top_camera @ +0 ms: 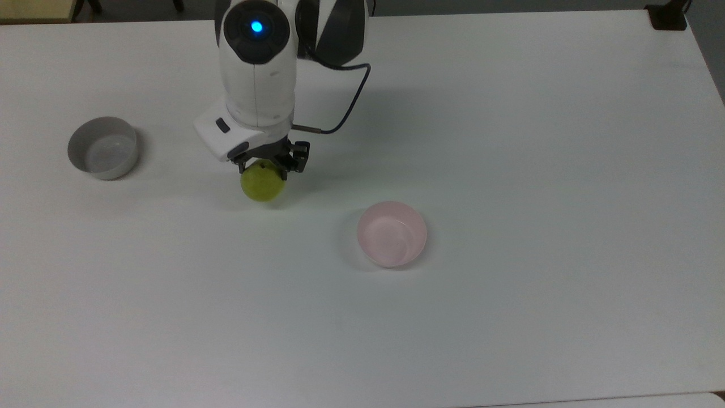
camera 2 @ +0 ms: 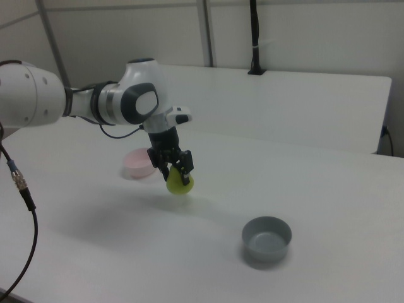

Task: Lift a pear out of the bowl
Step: 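Lift the pear out of the pink bowl and carry it aside, then lower the pear onto the table and open the gripper, raising it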

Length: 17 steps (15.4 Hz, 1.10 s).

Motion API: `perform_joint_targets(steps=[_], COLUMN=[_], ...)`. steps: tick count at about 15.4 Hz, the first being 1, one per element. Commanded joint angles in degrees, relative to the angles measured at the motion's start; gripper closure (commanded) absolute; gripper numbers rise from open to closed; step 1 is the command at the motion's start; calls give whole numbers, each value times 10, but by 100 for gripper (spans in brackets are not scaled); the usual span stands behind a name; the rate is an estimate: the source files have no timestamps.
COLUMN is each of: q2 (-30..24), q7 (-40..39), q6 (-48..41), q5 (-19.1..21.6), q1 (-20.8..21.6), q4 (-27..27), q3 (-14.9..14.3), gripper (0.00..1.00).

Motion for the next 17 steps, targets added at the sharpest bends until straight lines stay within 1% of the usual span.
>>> perform_joint_targets(steps=[1,4,5,6,8,11,14,17], q2=[19,25,26,26,24,13,-43,-117], q7=[17,25,25,25,24,25,21,13], q6=[39,44,44,44,42,31,-4,-64], q5=[-11,-25,-25,-25,-25,-25,-24,-14], q1=[7,8,7,8,7,7,3,-8], q4=[-7,-8,-8,-8,-8,-4,-4,-4], q3=[-5,-5,-5,-5,-5,-6,-6,-2], gripper=[64,58,53,41,0,0,0,0])
